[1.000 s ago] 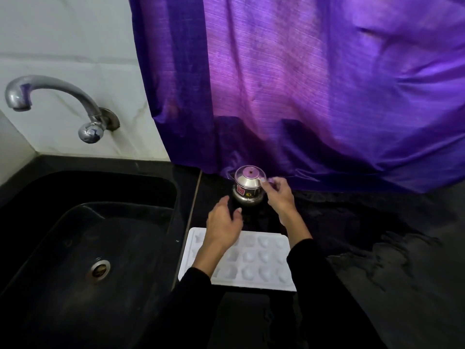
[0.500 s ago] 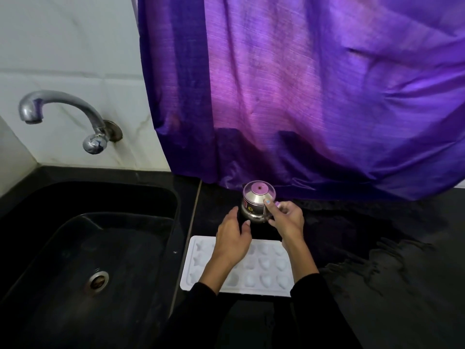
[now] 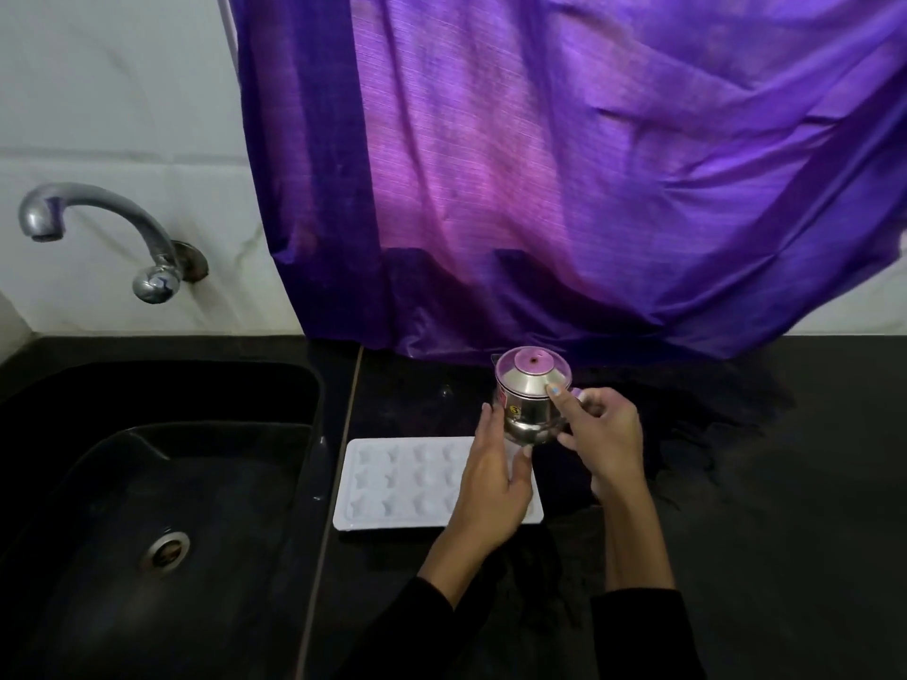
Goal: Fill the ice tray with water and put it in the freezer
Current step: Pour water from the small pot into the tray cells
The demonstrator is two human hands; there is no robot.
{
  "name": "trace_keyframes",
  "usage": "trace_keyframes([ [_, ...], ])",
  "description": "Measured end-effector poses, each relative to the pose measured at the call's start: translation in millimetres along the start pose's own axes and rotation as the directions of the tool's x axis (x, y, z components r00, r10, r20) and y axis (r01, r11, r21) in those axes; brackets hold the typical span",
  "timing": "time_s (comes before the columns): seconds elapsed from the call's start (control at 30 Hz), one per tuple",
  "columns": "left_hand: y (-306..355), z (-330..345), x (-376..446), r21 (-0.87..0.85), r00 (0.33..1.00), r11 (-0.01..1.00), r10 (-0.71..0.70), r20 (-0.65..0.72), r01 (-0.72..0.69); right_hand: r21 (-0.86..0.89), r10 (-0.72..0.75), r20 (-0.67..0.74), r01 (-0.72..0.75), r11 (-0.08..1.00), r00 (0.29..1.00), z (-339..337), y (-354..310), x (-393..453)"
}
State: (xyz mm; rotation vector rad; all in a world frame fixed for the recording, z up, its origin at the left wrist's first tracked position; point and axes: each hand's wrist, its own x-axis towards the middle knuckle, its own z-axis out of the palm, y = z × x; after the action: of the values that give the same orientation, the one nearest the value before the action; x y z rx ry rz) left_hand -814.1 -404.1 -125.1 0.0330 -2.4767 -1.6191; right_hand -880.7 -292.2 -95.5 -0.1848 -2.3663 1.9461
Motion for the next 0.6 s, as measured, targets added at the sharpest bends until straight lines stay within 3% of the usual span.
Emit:
trace_keyframes([
  [0.3, -6, 39, -31, -0.011, 0.993, 0.998, -0.057, 0.107, 0.058, -0.180, 0.027, -0.048, -0.035, 0.983, 0.998, -34, 19, -14],
  [0.6, -8, 45, -33, -0.024, 0.993, 0.997, -0.065, 0.095, 0.068, -0.314, 0.033, -0.086, -0.058, 0.948, 0.996, -34, 17, -14],
])
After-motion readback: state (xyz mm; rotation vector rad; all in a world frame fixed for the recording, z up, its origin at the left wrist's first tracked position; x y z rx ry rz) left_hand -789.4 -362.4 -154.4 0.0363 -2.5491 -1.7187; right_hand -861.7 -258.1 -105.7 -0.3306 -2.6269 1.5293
